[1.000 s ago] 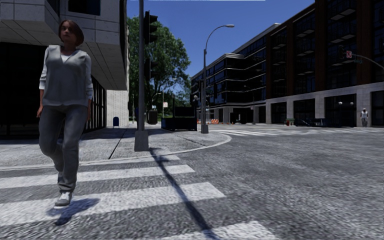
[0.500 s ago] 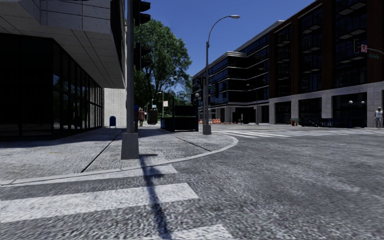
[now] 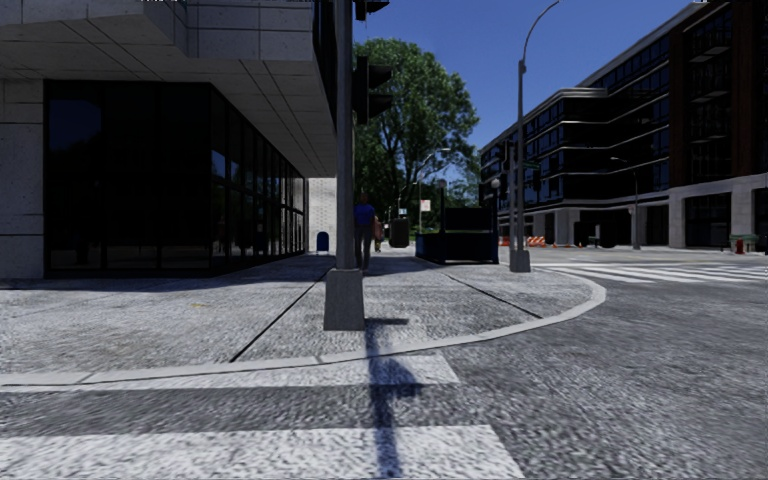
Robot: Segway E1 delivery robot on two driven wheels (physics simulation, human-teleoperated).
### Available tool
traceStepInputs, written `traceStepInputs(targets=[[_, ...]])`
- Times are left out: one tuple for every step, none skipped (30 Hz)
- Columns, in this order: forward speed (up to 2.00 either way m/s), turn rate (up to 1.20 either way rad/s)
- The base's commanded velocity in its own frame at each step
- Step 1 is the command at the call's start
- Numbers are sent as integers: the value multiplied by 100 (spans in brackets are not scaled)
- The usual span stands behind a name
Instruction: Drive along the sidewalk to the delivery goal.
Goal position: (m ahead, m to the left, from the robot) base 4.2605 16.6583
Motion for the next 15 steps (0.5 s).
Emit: traceStepInputs(targets=[[138,66],[138,66],[138,66],[138,66],[138,65],[138,63],[138,61],[138,61],[138,59],[138,58],[139,57],[139,57],[139,57],[139,57],[139,57]])
